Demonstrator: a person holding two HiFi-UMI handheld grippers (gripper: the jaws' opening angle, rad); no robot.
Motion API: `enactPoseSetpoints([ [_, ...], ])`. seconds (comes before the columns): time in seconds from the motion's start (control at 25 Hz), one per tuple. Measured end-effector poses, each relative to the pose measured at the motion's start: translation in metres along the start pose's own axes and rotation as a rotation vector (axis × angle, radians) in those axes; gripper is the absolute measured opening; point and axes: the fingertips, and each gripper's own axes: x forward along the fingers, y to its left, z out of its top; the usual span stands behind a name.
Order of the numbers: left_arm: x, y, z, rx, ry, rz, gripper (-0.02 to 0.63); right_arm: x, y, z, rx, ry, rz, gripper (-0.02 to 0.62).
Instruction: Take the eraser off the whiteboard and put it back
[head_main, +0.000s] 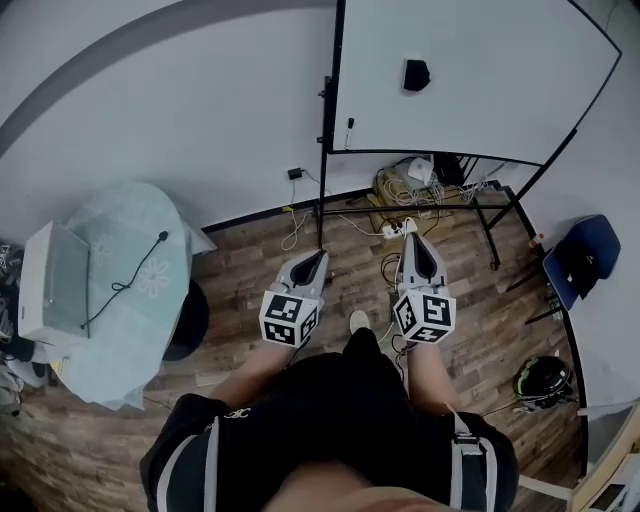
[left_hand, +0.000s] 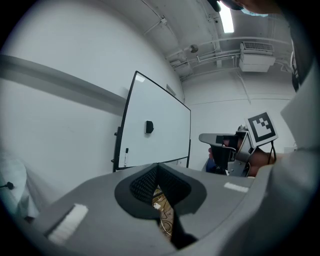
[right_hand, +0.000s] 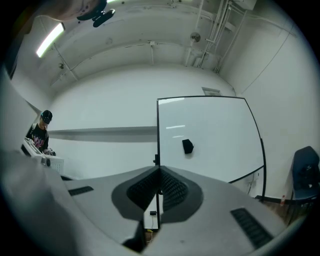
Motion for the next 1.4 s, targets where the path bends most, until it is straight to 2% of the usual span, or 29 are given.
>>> enactPoseSetpoints([
  [0.36,0.116,0.032,0.009,-0.018,0.048,0.038,0.006,0.109,-0.061,-0.015,0.035,0.027,0.055,0.006],
  [0.8,0.234,0.062,0.032,-0.015,0.068,0.101,0.006,0.22,-0.126,-0.025,0.049,0.063,0.125,0.006],
  [0.92,0.254,0.075,0.04,-0.02,0.057,0.132,0.006,0.246,-0.136,-0.025,0.043,0.067,0.148,0.006],
  [1.04,0.269,0.084,0.045,-0.015,0.055,0.123,0.006,0.266,-0.141,-0.021,0.035,0.063,0.145,0.006],
  [1.24,0.288,0.123,0.059,0.004,0.036,0.13,0.006,0.288,-0.134,-0.019,0.052,0.06,0.119,0.006],
  [1.4,0.292,0.149,0.076,0.015,0.006,0.148,0.006,0.302,-0.123,-0.022,0.027,0.063,0.121,0.006],
])
